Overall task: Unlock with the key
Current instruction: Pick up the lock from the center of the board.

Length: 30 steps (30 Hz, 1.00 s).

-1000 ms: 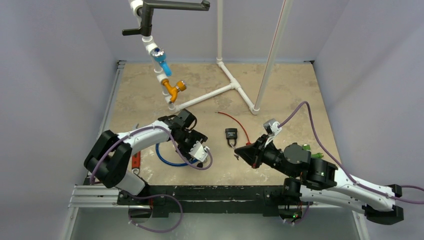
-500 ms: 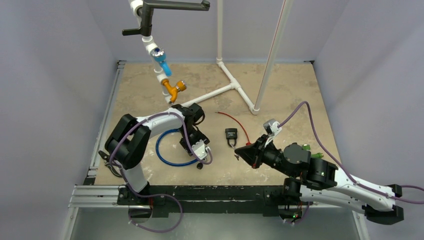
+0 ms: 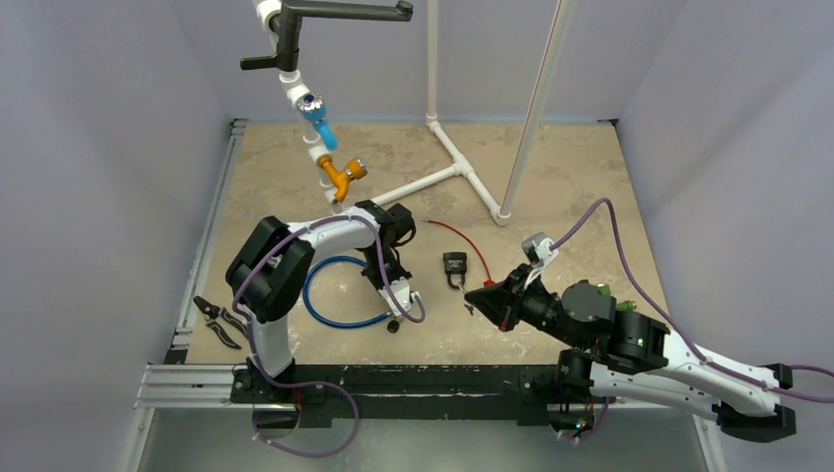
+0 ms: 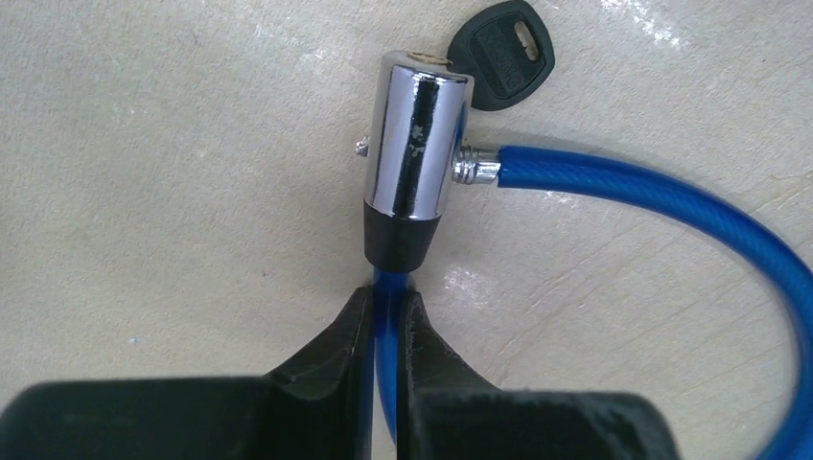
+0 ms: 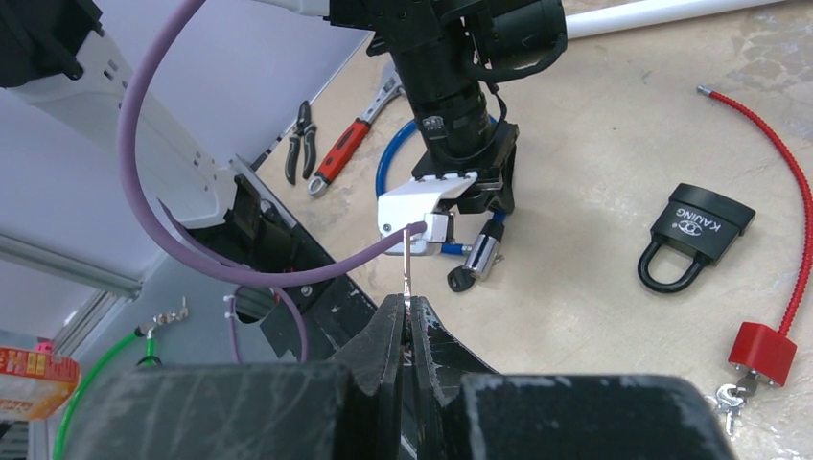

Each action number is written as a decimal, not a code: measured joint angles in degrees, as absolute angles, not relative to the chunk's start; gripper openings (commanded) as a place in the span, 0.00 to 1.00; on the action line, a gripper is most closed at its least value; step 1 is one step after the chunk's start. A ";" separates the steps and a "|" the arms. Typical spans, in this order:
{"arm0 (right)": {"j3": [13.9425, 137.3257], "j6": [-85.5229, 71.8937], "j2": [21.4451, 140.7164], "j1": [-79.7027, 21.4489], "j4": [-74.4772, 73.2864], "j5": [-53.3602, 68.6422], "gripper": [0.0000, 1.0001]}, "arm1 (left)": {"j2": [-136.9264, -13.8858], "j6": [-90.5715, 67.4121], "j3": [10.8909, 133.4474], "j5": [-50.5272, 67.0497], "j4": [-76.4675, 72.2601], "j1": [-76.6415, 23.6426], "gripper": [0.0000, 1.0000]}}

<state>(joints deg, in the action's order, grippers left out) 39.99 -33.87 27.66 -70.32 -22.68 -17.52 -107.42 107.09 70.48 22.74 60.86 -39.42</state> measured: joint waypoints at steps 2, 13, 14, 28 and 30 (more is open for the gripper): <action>40.01 -33.85 27.66 -70.32 -22.83 -17.52 0.00 | -107.24 106.28 70.39 22.57 60.29 -39.46 0.00; 41.80 -33.41 29.89 -70.32 -23.22 -17.39 0.00 | -85.06 96.09 59.59 22.09 53.60 -39.51 0.00; 42.63 -33.32 30.92 -70.32 -23.22 -17.12 0.00 | -80.20 95.48 58.74 22.26 53.65 -39.51 0.00; 66.37 -30.11 51.42 -70.17 -27.53 -0.16 0.00 | -30.96 84.36 57.47 27.66 60.03 -40.66 0.00; 72.03 -29.23 55.96 -70.17 -29.82 3.46 0.00 | -28.75 82.72 60.05 27.57 60.97 -40.66 0.00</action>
